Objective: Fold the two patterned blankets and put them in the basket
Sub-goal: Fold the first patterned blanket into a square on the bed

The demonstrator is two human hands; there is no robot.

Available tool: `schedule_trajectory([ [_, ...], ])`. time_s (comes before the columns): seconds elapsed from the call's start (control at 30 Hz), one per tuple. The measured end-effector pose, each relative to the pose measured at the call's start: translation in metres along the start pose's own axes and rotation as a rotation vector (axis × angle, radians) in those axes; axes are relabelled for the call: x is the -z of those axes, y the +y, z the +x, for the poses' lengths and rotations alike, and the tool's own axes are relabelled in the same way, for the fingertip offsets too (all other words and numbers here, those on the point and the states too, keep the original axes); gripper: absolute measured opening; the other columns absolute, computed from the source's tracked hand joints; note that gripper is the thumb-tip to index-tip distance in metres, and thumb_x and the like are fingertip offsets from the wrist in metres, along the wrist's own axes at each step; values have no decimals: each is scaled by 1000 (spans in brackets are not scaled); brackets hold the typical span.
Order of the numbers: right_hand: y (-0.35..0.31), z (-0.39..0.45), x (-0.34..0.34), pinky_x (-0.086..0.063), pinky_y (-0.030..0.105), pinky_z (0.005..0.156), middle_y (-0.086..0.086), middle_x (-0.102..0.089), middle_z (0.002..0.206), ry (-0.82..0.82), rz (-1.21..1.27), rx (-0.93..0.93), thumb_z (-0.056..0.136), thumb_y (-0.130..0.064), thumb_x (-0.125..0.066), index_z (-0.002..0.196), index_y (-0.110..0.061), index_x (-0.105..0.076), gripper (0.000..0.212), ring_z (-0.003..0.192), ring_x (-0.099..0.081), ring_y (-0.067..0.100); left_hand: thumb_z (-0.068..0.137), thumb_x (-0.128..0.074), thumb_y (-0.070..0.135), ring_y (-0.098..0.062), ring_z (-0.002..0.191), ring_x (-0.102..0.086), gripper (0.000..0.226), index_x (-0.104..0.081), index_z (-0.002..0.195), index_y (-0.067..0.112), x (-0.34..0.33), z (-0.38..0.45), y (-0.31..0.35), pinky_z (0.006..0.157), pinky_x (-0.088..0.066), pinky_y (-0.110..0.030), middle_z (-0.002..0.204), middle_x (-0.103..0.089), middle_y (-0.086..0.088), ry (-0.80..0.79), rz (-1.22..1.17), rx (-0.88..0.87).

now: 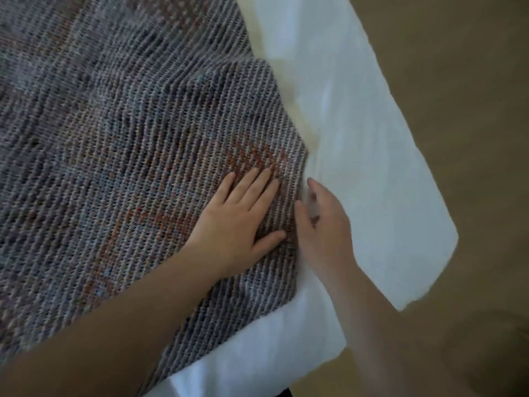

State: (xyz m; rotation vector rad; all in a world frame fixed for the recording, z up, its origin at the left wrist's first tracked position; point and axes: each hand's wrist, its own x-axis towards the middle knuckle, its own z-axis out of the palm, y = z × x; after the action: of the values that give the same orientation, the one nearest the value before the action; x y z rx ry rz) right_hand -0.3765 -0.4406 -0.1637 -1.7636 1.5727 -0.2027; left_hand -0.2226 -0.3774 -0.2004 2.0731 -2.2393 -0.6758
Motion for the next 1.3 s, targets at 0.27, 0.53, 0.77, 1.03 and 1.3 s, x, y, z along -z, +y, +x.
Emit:
schedule_trajectory([
  [0.27, -27, 10, 1, -49, 22, 43, -1, -73, 83, -471, 1108, -352, 100, 6, -42, 136, -14, -51, 42, 51, -63, 11, 103, -16, 55, -27, 153, -17, 78, -20, 155, -2, 1, -17, -8, 118, -22, -59, 163, -23, -16, 268, -493, -35],
  [0.53, -42, -11, 13, -57, 27, 71, 4, -74, 91, -407, 1065, -192, 94, -4, -60, 118, -15, -65, 26, 83, -71, 19, 97, -37, 63, -35, 153, -14, 93, -10, 152, -8, 46, -18, 47, 119, -22, -60, 164, -13, -22, 387, -905, -185],
  [0.77, -26, -35, 82, -50, 30, 58, -3, -67, 68, 267, 527, -86, 85, -26, -76, 79, -15, -62, 19, 59, -59, 10, 99, -33, 61, -21, 154, -11, 79, -16, 157, 10, 47, -16, 49, 124, -16, -46, 166, -15, -10, 286, -527, -134],
  [1.03, 80, -44, 75, -39, 48, 102, 9, -58, 136, 239, -390, -59, 93, -41, -58, 137, -15, -53, 51, 126, -50, 33, 97, -19, 69, -25, 154, 11, 83, -6, 161, 17, -11, 3, 83, 123, 8, -47, 168, 5, -8, -206, 72, -163],
  [1.3, 111, -34, 18, -10, 51, 120, -2, -10, 165, -134, -645, 333, 98, -59, -30, 155, -29, -26, 65, 153, -5, 19, 97, -25, 70, -25, 154, -10, 86, -24, 157, 8, -30, -30, 45, 120, -16, -52, 166, -17, -8, -58, 181, -50],
])
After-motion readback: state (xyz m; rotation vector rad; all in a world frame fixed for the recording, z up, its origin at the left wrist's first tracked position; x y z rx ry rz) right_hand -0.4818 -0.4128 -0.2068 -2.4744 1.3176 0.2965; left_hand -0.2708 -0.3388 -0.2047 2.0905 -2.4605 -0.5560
